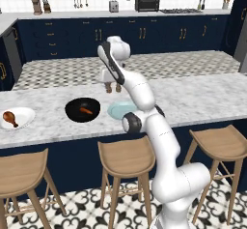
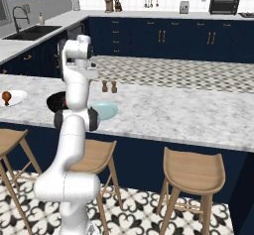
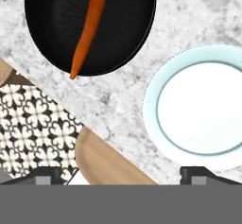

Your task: Pick the chicken drumstick and carrot from their plates and place them in the bowl. Then put the bowl in the fridge.

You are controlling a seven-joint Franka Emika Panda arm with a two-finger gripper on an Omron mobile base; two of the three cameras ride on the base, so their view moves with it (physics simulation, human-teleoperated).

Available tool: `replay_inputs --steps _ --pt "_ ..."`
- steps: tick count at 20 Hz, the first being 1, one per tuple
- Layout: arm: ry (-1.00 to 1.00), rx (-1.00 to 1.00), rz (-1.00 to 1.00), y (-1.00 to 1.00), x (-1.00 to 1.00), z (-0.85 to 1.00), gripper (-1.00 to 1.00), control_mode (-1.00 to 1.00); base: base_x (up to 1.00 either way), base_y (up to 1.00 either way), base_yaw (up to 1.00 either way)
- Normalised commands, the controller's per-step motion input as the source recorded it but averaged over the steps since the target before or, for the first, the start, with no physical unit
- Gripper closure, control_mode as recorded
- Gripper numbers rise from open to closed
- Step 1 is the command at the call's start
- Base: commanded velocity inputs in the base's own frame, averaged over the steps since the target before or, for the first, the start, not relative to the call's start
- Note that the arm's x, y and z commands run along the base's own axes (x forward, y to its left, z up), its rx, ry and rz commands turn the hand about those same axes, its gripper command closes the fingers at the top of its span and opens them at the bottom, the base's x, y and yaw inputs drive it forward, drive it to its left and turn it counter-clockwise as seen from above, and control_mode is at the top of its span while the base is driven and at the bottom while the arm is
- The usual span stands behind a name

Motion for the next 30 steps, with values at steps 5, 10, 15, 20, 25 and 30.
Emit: replay_inputs --steps 5,10,15,20,25,30 --pt "-0.71 0.15 0.01 -0.33 -0.56 -0.76 -1.00 -1.00 0.00 0.00 0.00" --pt "-0.34 0.05 -0.04 -0.03 0.11 -0.14 -1.00 -1.00 0.00 0.00 0.00" --pt "0.21 0.11 -0.01 -0.03 0.98 0.04 -1.00 -1.00 0.00 0.00 0.00" --pt "0.27 0.10 -0.02 -0.15 0.66 -0.27 -1.00 -1.00 0.00 0.00 0.00" --pt "-0.14 0.00 -0.03 -0.42 -0.92 -0.13 -1.00 -1.00 0.00 0.00 0.00" --pt "-0.38 -0.03 -0.13 -0.27 -1.00 -0.68 -1.00 -1.00 0.00 0.00 0.00"
